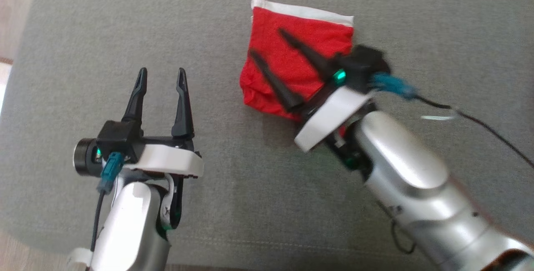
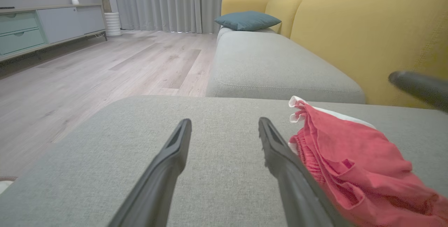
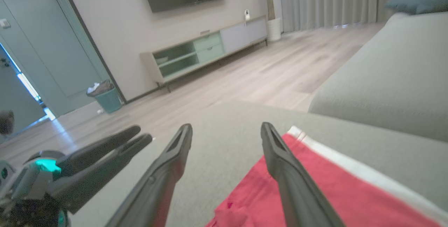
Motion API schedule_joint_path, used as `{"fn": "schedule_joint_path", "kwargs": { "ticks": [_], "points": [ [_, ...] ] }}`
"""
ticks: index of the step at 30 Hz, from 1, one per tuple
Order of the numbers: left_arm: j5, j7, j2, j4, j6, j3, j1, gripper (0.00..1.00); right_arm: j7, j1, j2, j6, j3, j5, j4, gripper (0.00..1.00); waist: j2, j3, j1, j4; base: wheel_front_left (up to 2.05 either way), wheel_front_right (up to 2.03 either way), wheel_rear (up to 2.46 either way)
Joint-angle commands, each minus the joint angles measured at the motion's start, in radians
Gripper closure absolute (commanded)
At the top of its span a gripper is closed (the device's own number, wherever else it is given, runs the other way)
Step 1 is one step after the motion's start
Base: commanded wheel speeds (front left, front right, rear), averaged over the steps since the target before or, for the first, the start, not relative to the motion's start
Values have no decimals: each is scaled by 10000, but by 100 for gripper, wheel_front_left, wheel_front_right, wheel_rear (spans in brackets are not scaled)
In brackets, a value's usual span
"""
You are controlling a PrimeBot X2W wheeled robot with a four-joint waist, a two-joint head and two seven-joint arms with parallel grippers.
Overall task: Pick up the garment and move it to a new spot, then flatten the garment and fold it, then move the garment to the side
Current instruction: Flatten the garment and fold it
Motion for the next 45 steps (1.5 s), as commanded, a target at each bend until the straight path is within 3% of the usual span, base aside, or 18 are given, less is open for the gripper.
{"fn": "schedule_joint_path", "kwargs": {
  "ticks": [1,10,18,33,45],
  "points": [
    [62,-51,95,-317,39,366,-17,0,-325,30,-74,31,-265,-157,-424,0,-1,-84,0,-131,0,0,0],
    [162,-51,306,-286,55,513,151,0,-684,2042,-1165,31,-3593,-1203,-1501,0,-1,-429,0,-739,0,0,0],
    [164,-51,516,-272,87,578,527,0,46,4375,-911,31,-5859,-2035,-3097,0,-1,-905,0,-1096,0,0,0],
    [21,178,872,-499,220,593,1847,0,1208,6808,-116,31,-6874,-2514,-4666,0,-1,-2135,0,-1308,0,0,0],
    [-122,441,991,-735,299,502,2526,0,1709,7558,107,31,-7035,-2761,-5250,0,-1,-2679,0,-1339,0,0,0]
  ]
}}
